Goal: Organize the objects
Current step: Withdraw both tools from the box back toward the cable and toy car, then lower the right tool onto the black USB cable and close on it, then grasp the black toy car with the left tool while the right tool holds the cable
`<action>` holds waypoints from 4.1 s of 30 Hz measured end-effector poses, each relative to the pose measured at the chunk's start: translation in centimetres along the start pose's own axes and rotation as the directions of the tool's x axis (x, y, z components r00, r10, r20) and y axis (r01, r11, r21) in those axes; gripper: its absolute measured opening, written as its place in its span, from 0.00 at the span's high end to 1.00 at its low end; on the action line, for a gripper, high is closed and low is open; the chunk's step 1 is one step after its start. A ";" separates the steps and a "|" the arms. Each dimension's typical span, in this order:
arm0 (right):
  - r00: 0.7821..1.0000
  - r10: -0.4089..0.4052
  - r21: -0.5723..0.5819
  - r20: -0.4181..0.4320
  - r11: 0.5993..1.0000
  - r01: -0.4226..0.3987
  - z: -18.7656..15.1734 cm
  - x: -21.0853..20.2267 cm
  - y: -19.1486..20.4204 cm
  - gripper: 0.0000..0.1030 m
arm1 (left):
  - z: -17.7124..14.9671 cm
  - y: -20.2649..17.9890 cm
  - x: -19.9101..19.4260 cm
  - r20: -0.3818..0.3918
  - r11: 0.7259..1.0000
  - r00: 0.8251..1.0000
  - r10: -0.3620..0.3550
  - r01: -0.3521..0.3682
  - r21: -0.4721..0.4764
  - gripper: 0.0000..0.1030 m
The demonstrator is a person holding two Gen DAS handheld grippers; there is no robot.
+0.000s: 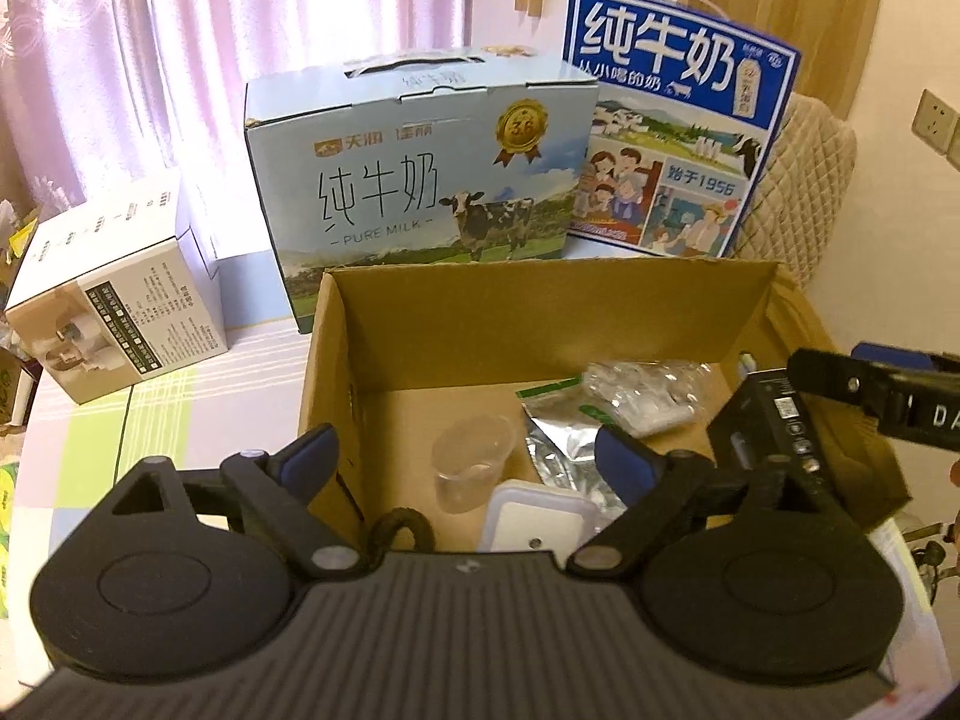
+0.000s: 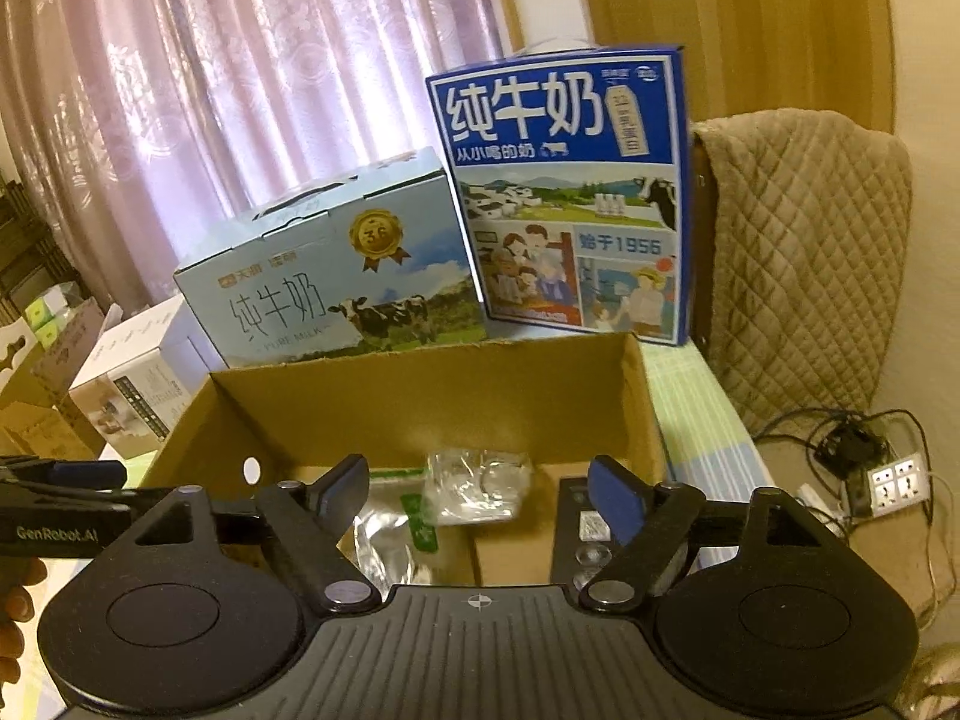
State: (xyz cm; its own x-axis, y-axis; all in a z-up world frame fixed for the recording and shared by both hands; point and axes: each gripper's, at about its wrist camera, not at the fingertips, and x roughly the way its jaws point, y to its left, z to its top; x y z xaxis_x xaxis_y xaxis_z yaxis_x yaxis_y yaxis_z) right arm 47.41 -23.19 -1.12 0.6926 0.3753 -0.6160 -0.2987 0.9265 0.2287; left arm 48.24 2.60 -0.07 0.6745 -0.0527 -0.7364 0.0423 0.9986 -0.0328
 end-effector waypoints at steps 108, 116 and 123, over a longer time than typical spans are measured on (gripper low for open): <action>0.937 0.038 -0.420 -0.349 0.887 -0.192 -23.3 -7.5 -4.7 0.11 | -23.1 -0.8 -7.4 -0.134 0.997 0.991 0.003 -0.014 -0.080 0.19; 0.946 -0.003 -0.372 -0.323 0.920 -0.124 -23.4 -8.0 -5.7 0.11 | -23.0 -0.8 -4.8 -0.133 1.000 0.991 -0.023 0.022 -0.008 0.28; 0.952 -0.018 -0.348 -0.305 0.933 -0.094 -23.4 -7.9 -5.8 0.11 | -23.2 -0.5 -3.5 -0.144 0.999 0.989 -0.040 0.043 0.022 0.33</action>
State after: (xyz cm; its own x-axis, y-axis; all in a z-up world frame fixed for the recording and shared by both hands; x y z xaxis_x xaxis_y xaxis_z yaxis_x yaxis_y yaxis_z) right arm 28.28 -32.10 -15.16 0.4645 0.3326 -0.8208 -0.5719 0.8203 0.0087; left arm 28.78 2.47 -13.13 0.5589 -0.0905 -0.8243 0.0877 0.9949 -0.0497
